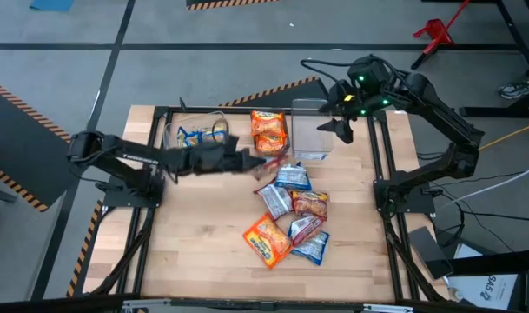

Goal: Sort Maruchan noodles
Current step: Put the red noodle pack into the right transparent bin

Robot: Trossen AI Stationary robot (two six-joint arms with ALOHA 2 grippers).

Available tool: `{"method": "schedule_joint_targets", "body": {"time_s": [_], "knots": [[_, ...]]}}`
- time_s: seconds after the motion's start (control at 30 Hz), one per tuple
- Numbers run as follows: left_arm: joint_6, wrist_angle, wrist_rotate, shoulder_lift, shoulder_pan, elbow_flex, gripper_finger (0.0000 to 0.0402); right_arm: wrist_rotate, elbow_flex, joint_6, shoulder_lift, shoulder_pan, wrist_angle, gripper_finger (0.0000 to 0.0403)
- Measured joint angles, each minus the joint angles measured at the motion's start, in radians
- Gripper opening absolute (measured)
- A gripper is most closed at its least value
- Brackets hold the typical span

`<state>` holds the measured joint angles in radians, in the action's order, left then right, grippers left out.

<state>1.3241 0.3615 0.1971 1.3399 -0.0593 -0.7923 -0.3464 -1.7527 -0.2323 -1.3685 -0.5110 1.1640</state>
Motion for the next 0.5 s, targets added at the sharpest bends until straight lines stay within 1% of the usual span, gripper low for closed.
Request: {"method": "schedule_joint_targets", "body": {"time_s": [0.2,0.33,0.4,0.5], "knots": [[-0.156,-0.026,-0.095,0.009,-0.172,-0.098,0.0000,0.078,0.000,0.026,0.000,0.000,-0.039,0.0278],[-0.234,-0.069,-0.135,0.016,-0.272,-0.156,0.0000,0.121,0.000,0.048,0.003,0.000,-0.061,0.0278],[-0.259,-0.092,-0.161,0.035,-0.317,-0.185,0.0000,0.143,0.000,0.049,0.009,0.000,-0.067,0.0278],[-0.292,-0.077,-0.209,0.093,-0.360,-0.249,0.0000,0.180,0.000,0.050,0.012,0.000,-0.069,0.0278]]}}
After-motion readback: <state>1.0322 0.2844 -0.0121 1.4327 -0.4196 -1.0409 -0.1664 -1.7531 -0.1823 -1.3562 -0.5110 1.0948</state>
